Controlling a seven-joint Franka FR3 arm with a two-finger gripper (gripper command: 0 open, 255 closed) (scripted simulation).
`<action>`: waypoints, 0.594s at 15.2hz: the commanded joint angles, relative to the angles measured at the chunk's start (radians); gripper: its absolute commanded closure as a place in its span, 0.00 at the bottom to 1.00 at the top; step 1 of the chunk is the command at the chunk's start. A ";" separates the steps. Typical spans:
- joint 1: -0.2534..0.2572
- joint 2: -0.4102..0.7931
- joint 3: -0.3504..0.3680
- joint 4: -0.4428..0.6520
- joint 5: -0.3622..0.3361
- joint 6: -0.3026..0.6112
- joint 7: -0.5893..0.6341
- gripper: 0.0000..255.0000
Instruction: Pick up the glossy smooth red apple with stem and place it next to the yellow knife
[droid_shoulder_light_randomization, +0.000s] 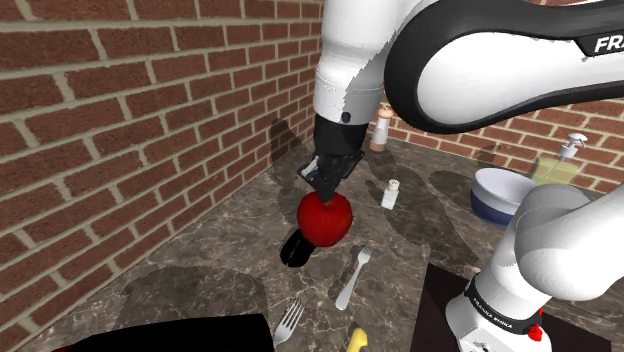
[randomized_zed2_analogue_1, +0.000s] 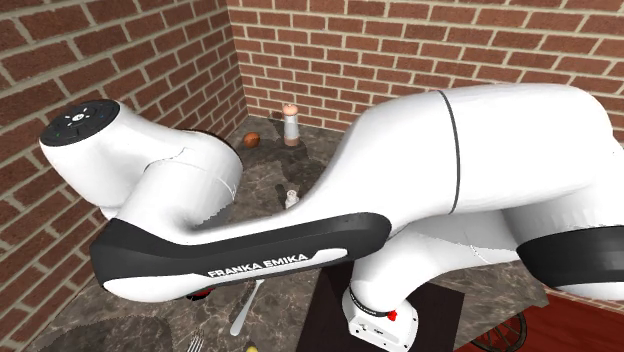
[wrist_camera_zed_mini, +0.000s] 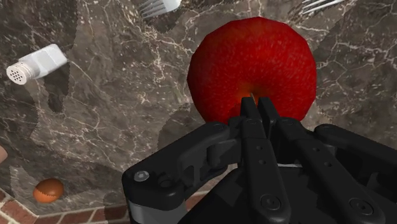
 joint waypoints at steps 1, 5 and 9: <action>0.003 -0.001 0.006 -0.030 0.005 0.029 0.002 1.00; 0.006 0.008 0.020 -0.076 0.011 0.085 0.007 1.00; 0.006 0.021 0.035 -0.120 0.017 0.142 0.013 1.00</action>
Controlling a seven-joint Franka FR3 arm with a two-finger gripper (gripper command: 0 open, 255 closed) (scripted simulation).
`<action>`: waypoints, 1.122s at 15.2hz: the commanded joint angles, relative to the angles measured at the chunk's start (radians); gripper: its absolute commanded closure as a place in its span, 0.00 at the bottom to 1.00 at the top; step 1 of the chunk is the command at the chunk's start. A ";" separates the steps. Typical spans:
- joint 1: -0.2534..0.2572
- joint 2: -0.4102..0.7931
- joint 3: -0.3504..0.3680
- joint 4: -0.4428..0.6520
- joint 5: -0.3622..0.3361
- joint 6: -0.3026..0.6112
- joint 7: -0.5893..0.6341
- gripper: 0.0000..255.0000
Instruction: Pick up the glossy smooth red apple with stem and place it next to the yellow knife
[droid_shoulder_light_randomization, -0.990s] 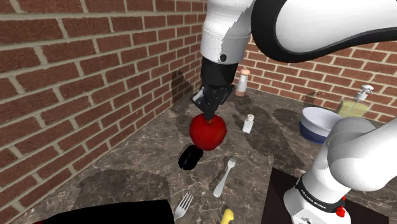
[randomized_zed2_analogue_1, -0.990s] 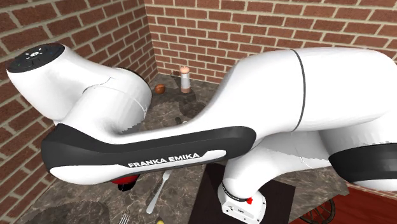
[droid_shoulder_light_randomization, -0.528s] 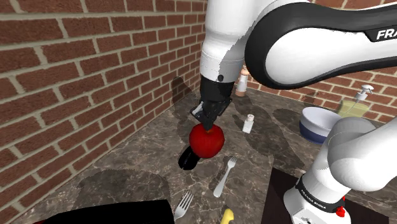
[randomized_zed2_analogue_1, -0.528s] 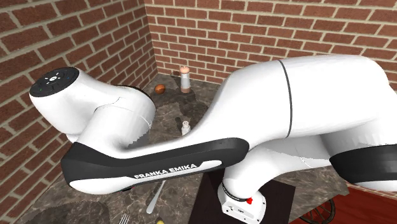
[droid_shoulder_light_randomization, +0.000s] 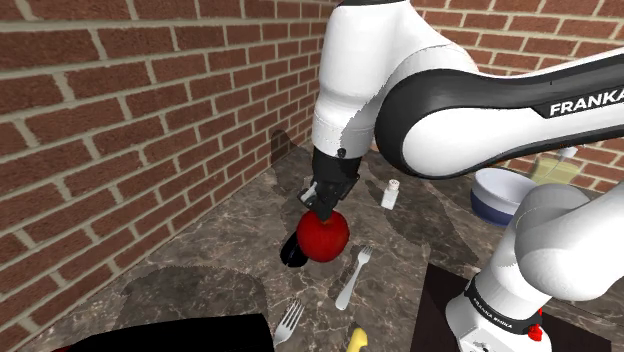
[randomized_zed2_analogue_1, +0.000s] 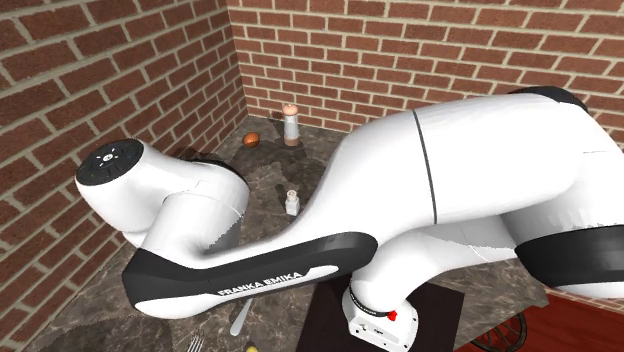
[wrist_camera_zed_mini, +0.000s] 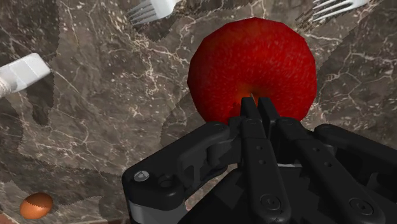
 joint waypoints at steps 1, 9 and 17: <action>0.002 0.005 0.008 -0.024 0.004 0.030 0.003 1.00; -0.002 0.049 0.043 -0.101 0.010 0.150 0.019 1.00; -0.005 0.065 0.054 -0.121 0.010 0.185 0.025 1.00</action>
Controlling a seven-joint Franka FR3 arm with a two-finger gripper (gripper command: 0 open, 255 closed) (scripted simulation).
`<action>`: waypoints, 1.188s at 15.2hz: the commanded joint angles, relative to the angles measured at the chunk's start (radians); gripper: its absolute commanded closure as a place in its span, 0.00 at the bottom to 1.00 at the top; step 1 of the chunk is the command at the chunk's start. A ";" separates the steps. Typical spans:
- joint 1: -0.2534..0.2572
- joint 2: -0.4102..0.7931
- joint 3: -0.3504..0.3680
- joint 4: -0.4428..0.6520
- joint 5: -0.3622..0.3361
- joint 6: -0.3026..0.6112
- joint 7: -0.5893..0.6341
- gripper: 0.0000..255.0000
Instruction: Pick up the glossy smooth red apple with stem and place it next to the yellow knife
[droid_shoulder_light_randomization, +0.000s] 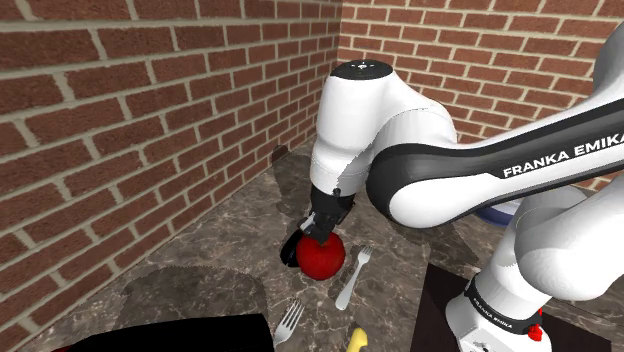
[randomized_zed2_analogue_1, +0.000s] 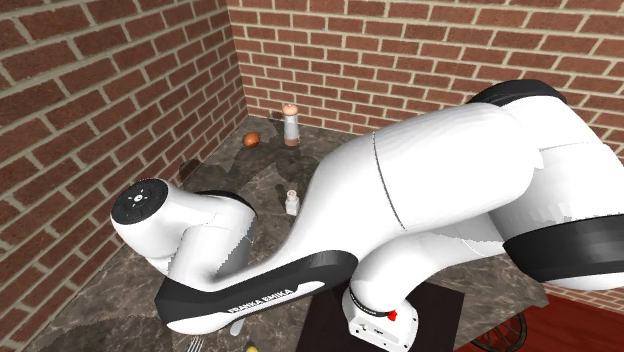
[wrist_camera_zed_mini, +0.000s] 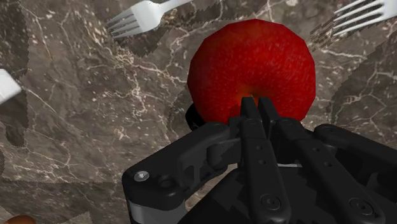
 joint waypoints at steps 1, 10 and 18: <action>0.000 0.000 0.000 0.000 0.000 0.000 0.000 1.00; 0.015 -0.058 -0.031 0.062 0.004 -0.119 -0.010 0.00; 0.018 -0.070 -0.038 0.080 0.003 -0.149 -0.011 0.00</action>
